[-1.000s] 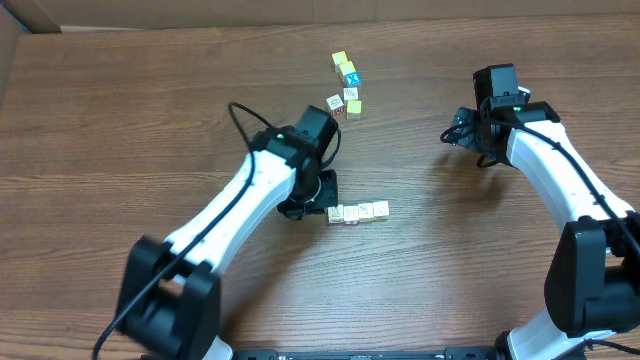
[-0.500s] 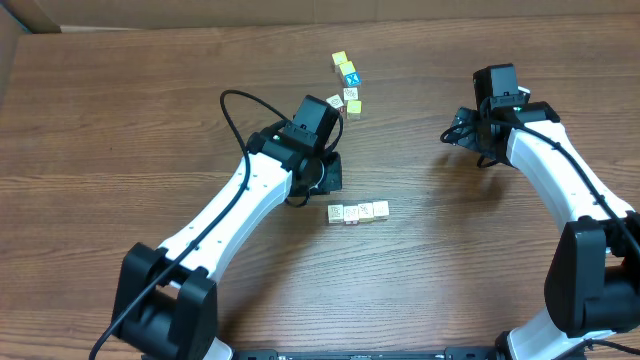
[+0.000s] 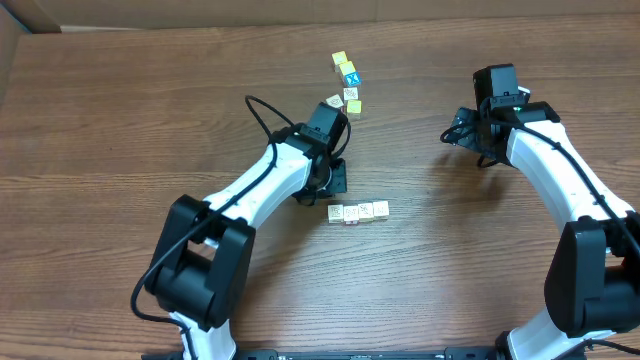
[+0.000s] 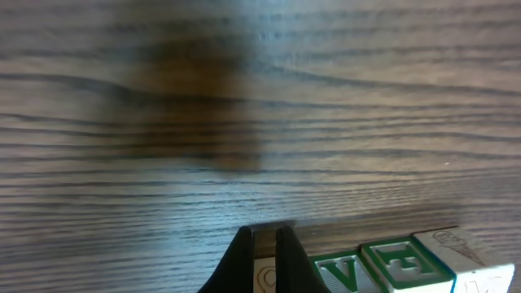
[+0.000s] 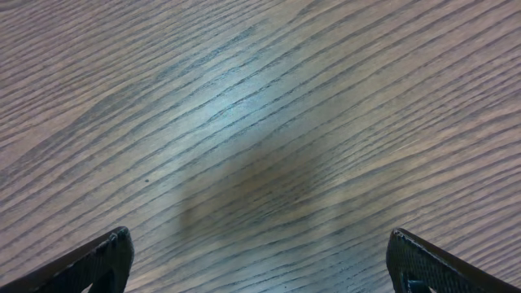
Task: Flip 4 blocks
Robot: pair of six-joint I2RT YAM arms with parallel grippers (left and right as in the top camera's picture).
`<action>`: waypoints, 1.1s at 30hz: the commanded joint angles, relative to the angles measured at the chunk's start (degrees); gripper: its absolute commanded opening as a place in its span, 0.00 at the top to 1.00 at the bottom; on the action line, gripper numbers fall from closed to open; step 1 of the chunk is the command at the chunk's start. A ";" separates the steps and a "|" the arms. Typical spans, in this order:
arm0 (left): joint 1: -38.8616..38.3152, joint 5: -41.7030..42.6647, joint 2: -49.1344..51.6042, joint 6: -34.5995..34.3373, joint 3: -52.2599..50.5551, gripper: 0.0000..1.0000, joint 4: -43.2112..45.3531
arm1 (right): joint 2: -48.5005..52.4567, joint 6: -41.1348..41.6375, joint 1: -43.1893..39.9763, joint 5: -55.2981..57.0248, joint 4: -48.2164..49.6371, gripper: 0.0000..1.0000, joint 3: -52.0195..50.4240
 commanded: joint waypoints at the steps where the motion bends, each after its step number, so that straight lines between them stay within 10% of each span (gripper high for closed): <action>1: -0.17 3.26 0.61 1.16 -0.35 0.96 0.17 | -0.39 -0.33 0.11 0.83 0.33 0.00 0.90; 33: -0.46 4.57 0.85 1.18 -0.37 0.96 -4.48 | -0.39 -0.33 0.11 0.83 0.33 0.00 0.90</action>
